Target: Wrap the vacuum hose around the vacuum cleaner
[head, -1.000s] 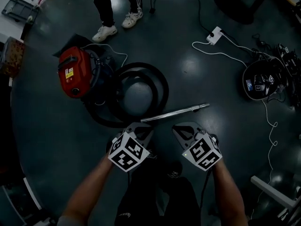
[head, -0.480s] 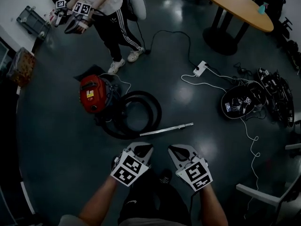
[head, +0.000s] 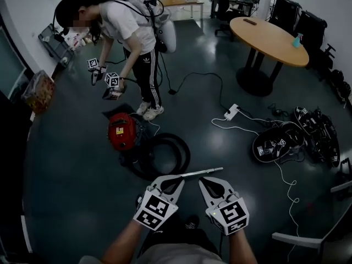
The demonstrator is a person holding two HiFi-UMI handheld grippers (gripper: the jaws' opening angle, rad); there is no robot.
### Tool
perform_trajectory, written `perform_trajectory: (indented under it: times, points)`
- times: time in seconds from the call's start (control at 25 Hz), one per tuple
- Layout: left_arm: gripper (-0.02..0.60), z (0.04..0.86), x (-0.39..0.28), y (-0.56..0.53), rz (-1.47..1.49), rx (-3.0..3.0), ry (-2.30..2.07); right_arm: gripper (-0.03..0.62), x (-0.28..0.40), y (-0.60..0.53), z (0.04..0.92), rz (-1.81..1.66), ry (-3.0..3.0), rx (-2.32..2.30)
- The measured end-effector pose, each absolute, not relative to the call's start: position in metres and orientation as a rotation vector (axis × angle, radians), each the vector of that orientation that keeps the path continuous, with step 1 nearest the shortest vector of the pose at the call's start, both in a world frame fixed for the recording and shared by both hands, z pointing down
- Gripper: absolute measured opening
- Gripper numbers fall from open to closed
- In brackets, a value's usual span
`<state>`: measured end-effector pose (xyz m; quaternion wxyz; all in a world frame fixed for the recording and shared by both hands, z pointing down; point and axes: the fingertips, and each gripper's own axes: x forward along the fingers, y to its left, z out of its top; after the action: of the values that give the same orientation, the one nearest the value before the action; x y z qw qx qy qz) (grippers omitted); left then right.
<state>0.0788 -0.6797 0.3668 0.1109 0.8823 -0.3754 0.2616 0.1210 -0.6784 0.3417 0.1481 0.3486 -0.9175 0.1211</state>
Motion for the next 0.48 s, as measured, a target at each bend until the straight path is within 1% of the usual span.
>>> perform_trajectory:
  times: [0.32, 0.48]
  points:
    - [0.008, 0.283, 0.081, -0.681, 0.530, 2.675, -1.261, 0.005, 0.121, -0.672, 0.265, 0.242, -2.696, 1.090]
    - [0.008, 0.260, 0.083, -0.679, 0.463, 2.695, -1.272, 0.005, 0.123, -0.673, 0.240, 0.184, -2.706, 1.147]
